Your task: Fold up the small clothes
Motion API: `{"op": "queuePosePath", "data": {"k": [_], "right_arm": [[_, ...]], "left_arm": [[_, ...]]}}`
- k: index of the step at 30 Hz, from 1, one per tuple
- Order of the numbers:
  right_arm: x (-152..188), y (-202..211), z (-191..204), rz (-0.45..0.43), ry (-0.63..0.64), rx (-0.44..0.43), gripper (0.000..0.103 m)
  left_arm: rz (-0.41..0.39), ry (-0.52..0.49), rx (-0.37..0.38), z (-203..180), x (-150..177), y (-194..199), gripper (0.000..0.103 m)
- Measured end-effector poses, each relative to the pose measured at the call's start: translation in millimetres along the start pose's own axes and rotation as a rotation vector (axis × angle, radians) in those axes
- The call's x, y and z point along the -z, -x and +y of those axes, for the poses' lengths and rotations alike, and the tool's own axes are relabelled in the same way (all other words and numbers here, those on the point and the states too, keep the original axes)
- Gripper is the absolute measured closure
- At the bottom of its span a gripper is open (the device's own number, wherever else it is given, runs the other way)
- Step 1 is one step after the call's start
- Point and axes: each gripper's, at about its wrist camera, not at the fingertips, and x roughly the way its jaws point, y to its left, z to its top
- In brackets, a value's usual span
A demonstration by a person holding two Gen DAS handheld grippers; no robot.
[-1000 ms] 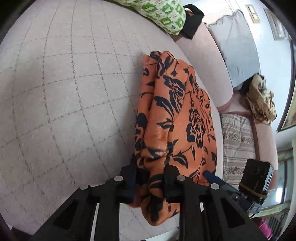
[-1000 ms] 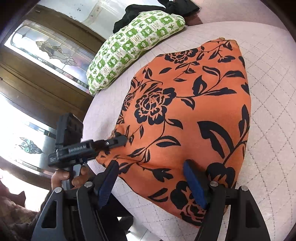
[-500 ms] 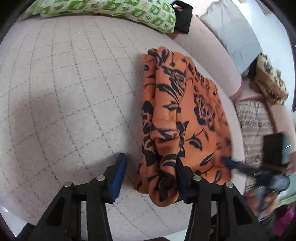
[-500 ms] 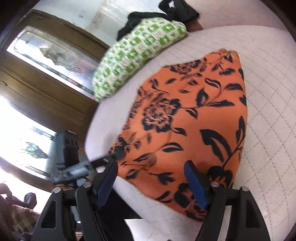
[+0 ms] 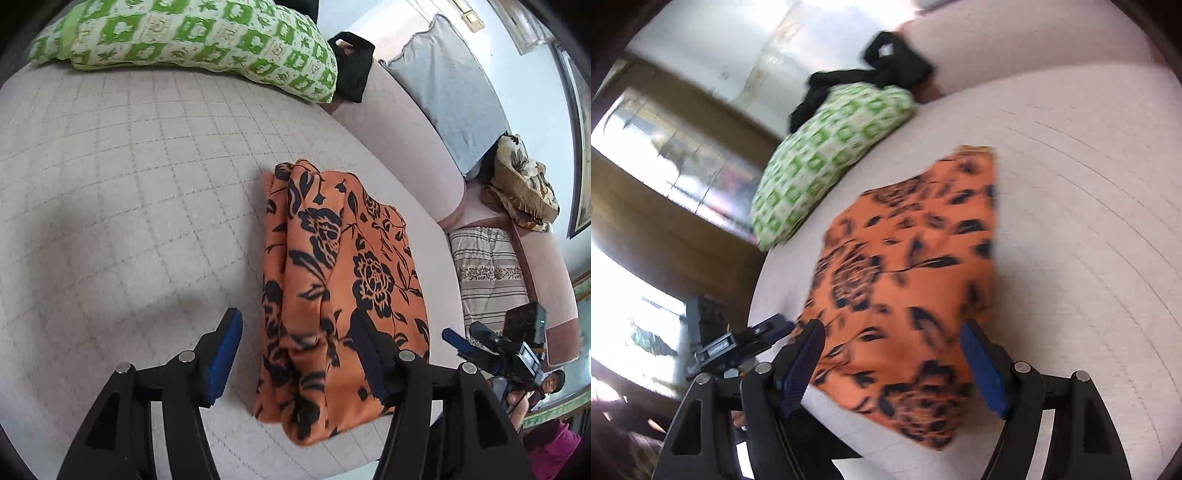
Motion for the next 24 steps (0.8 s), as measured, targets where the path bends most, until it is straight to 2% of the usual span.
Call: {"op": "queuePosePath", "data": {"k": [4,9,13,15,17,21,24], "right_arm": [[-6.5,-11.1,-24.3,0.023,-0.078,-0.027,0.025],[-8.8,-40.3,-26.1,0.097,-0.099,-0.061,0.025],[-10.7,-59.8,-22.7,0.142,-0.097,-0.049,0.026],[-11.7,-70.0,-17.2,0.165,-0.079,-0.018,0.026],[-10.8,-76.1,-15.3,0.176,-0.064,-0.001,0.030],[-12.5,-80.5,-16.8,0.191,-0.067,0.064,0.052],[-14.5,-82.3,-16.8,0.206,-0.062,0.078,0.052]], "left_arm": [[0.023,-0.025,0.005,-5.1,-8.8,-13.3,0.041],[0.080,-0.050,-0.006,-6.6,-13.1,-31.7,0.041],[0.152,-0.056,-0.011,-4.7,-9.1,-48.2,0.041],[0.162,-0.065,-0.007,-4.8,-5.7,-52.7,0.041],[0.157,-0.067,-0.002,-4.8,-4.6,-53.8,0.041],[0.158,-0.083,-0.008,-7.6,-3.0,-55.4,0.042],[0.154,-0.080,-0.012,-10.0,-1.5,-57.3,0.042]]}}
